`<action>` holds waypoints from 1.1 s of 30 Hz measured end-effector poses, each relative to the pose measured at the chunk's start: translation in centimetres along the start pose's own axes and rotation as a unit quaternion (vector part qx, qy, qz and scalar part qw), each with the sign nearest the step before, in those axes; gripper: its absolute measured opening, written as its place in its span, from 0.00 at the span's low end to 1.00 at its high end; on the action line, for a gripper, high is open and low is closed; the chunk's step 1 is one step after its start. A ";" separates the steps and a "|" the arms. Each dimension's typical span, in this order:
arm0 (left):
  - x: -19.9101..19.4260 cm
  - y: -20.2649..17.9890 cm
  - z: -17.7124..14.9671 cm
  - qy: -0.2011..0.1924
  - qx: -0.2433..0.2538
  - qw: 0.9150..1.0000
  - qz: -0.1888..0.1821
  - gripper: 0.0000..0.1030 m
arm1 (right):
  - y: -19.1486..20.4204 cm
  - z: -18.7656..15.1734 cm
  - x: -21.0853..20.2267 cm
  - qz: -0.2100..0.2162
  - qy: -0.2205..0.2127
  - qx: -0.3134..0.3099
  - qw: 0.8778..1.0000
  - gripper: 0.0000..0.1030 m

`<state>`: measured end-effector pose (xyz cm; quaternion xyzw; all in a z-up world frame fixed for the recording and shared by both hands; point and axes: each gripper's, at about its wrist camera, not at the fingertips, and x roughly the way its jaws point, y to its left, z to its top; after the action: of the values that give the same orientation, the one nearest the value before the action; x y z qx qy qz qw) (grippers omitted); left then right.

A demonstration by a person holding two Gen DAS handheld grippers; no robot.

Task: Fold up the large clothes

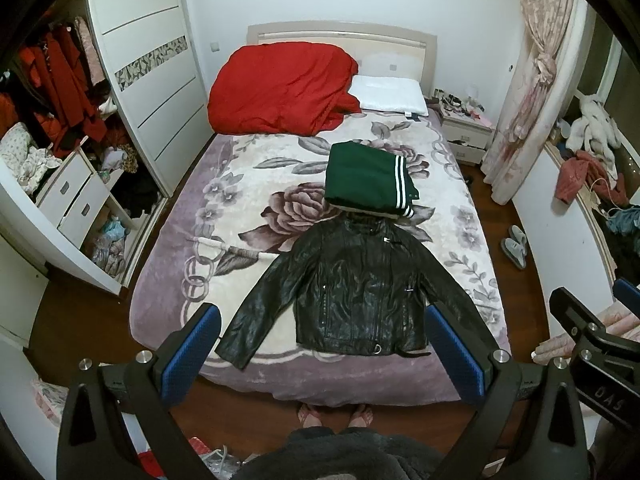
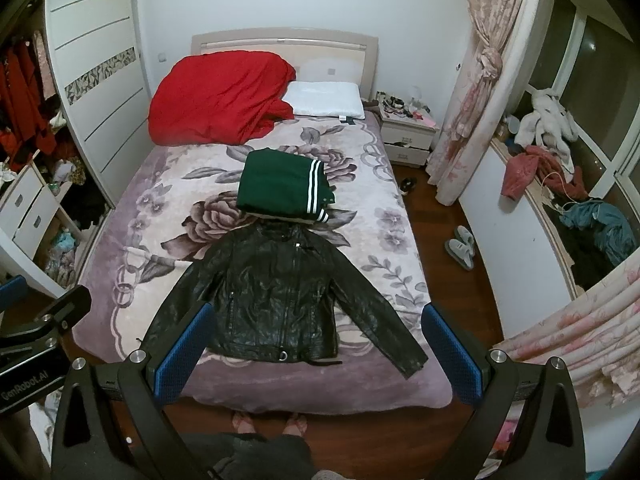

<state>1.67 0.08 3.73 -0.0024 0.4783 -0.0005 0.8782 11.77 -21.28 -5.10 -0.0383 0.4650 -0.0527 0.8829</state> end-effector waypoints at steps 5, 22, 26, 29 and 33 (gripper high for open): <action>-0.1 -0.1 0.4 -0.001 -0.001 1.000 -0.001 1.00 | 0.2 0.3 -0.1 -0.001 0.000 -0.001 1.000 1.00; -0.4 -0.2 0.8 -0.005 -0.003 1.000 -0.002 1.00 | -0.2 0.4 -0.3 0.002 -0.004 0.002 1.000 1.00; -0.4 -0.3 1.3 -0.007 -0.002 1.000 -0.001 1.00 | -0.5 0.8 -0.2 0.003 -0.004 0.002 1.000 1.00; -0.6 -0.1 1.9 -0.009 -0.004 1.000 -0.001 1.00 | -0.5 0.7 -0.2 0.003 -0.004 0.002 1.000 1.00; -0.6 -0.1 2.4 -0.010 -0.005 1.000 -0.002 1.00 | -0.4 0.6 -0.2 0.003 -0.004 0.003 1.000 1.00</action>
<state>3.38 0.04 5.53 -0.0077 0.4697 0.0005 0.8828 12.15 -21.66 -4.58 -0.0348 0.4616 -0.0513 0.8849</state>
